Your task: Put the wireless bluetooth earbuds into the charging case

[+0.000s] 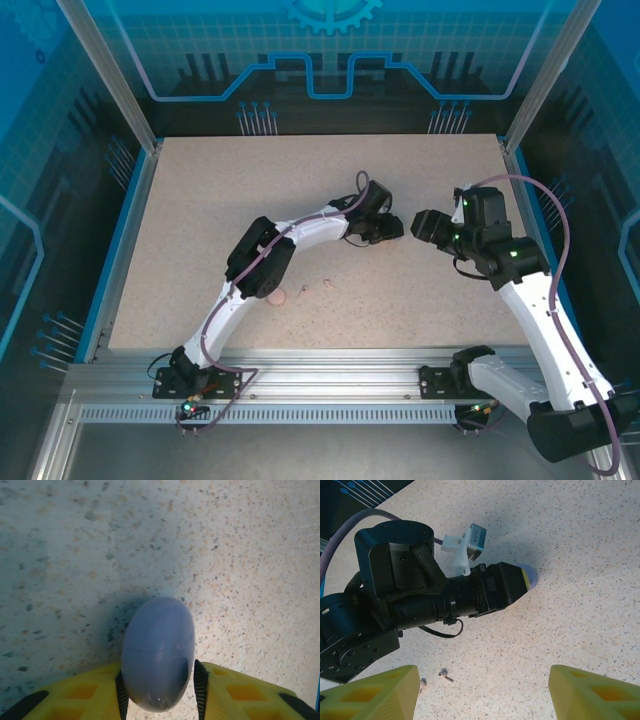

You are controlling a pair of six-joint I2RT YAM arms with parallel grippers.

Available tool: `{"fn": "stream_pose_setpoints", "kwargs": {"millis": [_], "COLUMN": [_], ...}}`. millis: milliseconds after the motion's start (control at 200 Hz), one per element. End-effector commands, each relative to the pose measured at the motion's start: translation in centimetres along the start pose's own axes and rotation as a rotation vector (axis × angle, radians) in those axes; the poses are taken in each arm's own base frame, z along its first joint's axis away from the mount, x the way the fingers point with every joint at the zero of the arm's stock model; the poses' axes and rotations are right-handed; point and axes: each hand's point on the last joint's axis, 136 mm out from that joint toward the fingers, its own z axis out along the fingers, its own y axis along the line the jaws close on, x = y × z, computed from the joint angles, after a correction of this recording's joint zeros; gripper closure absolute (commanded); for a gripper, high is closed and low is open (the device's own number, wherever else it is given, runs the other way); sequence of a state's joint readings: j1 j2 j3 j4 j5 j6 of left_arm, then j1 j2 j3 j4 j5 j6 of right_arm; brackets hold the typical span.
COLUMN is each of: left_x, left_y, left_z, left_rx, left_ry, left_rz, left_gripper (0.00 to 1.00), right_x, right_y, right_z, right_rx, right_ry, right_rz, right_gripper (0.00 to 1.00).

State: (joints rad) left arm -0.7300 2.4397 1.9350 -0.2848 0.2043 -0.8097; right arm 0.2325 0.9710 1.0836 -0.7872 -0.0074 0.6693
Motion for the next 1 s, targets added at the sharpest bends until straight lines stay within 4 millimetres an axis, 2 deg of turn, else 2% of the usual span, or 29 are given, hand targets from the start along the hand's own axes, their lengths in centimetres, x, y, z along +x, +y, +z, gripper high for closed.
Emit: {"fn": "stream_pose_setpoints", "kwargs": {"millis": [0,175,290,535,625,740,765,860,875,900,970,995], "left_x": [-0.6,-1.6,-2.5,-4.3,-4.4,-4.2,-4.2,-3.8,-3.8,-3.7,-3.3,-3.2], "left_y": [0.1,0.3,0.1,-1.5,-1.8,-1.6,-1.2,-0.5,-0.3,0.0,1.0,1.6], "left_z": [-0.9,-2.6,-4.5,-11.0,-13.6,-16.8,-17.3,-20.0,-20.3,-21.0,-22.7,-23.3], "left_rx": [-0.025,-0.040,-0.050,-0.066,-0.077,-0.095,-0.103,-0.113,-0.117,-0.121,-0.131,-0.139], "left_ry": [-0.001,-0.034,-0.073,-0.196,-0.241,-0.304,-0.315,-0.371,-0.379,-0.396,-0.428,-0.438], "left_rz": [0.018,0.041,0.071,0.199,0.243,0.283,0.285,0.297,0.296,0.296,0.295,0.292], "left_gripper": [0.58,0.55,0.51,0.42,0.35,0.32,0.27,0.24,0.18,0.14,0.11,0.02], "right_x": [-0.6,-0.7,-0.7,-0.3,0.0,0.6,0.8,1.8,2.0,2.4,3.5,4.0], "right_y": [-0.1,-0.2,-0.3,-0.4,-0.2,0.2,0.4,1.1,1.1,1.3,2.0,2.2], "right_z": [-0.5,-0.8,-0.8,-0.6,-0.3,0.6,0.9,1.9,2.2,2.4,3.3,3.6], "right_rx": [0.008,0.014,0.020,0.019,0.009,-0.021,-0.031,-0.049,-0.047,-0.047,-0.045,-0.042], "right_ry": [-0.007,-0.012,-0.007,0.008,0.026,0.067,0.078,0.129,0.139,0.151,0.185,0.195], "right_rz": [-0.008,-0.015,-0.019,-0.030,-0.032,-0.037,-0.043,-0.072,-0.076,-0.084,-0.108,-0.116], "right_gripper": [0.30,0.30,0.30,0.30,0.30,0.30,0.30,0.30,0.30,0.30,0.30,0.30]}}
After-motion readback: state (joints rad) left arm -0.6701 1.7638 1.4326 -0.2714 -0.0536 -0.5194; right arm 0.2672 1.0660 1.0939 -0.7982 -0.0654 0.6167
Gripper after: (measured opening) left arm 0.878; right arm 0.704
